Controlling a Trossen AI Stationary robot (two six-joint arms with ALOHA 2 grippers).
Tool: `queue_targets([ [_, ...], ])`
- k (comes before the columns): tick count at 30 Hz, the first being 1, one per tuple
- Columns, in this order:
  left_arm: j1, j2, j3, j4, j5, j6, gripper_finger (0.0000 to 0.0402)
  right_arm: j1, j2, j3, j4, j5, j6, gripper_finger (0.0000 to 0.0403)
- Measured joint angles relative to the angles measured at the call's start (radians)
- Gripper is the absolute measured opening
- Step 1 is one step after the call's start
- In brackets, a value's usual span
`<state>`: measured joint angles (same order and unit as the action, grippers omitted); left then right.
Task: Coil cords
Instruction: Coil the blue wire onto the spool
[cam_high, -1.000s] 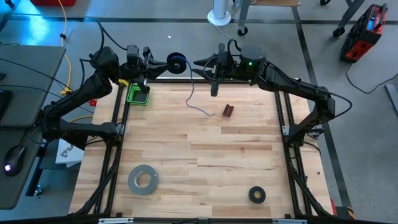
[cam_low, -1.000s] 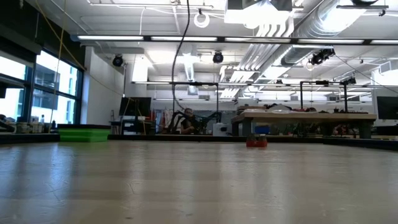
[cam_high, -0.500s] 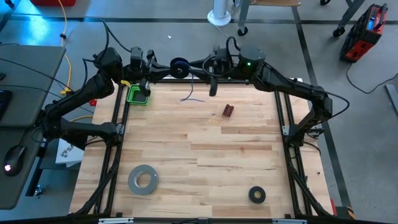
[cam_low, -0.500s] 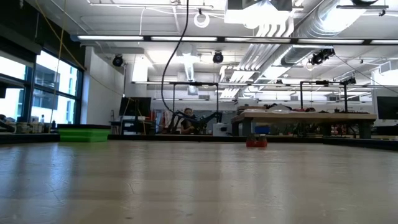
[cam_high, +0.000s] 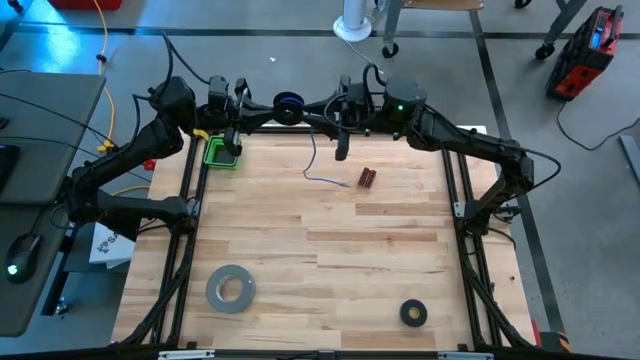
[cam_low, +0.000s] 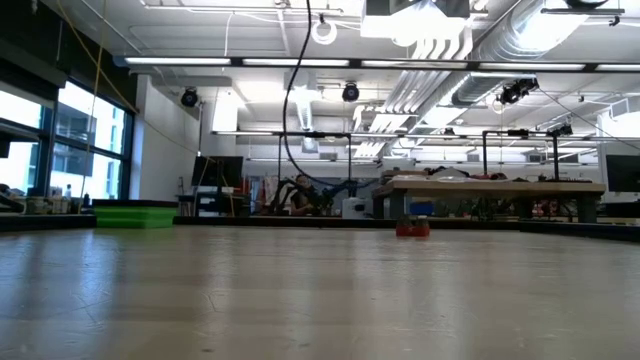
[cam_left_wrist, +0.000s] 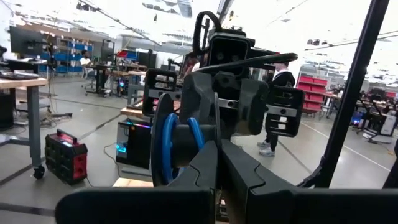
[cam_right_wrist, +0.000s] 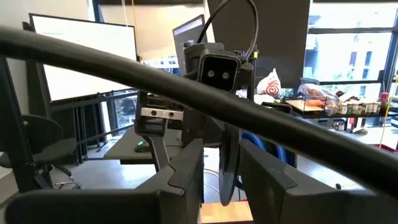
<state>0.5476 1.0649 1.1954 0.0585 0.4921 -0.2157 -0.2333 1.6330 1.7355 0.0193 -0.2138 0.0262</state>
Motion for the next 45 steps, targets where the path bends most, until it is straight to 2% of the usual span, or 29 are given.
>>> queue_targets([
  [5, 0.0, 0.0, 0.0, -0.001, -0.001, 0.0, 0.0, 0.0, 0.011, 0.0, -0.001, 0.013, -0.004, 0.0079],
  [21, 0.001, 0.004, 0.0, 0.023, -0.004, 0.0, 0.0, 0.0, 0.037, -0.002, 0.019, 0.021, -0.007, 0.0075],
  [23, 0.0, 0.004, 0.0, 0.024, -0.003, 0.0, 0.0, 0.0, 0.036, -0.002, 0.031, 0.021, -0.013, 0.0059],
  [26, 0.0, 0.004, 0.0, 0.021, 0.001, 0.001, 0.0, 0.0, 0.036, -0.002, 0.035, 0.031, -0.034, 0.0014],
  [31, 0.0, 0.004, 0.0, 0.024, 0.001, 0.001, 0.0002, 0.0, 0.036, -0.002, 0.056, 0.038, -0.029, 0.0003],
  [36, 0.003, 0.002, 0.0, 0.008, 0.0, 0.007, 0.0027, -0.001, 0.035, -0.002, 0.06, 0.049, -0.027, 0.0002],
  [45, 0.051, -0.044, 0.0, -0.085, -0.011, -0.003, 0.0103, -0.016, 0.022, 0.0, 0.075, 0.047, -0.018, 0.0001],
])
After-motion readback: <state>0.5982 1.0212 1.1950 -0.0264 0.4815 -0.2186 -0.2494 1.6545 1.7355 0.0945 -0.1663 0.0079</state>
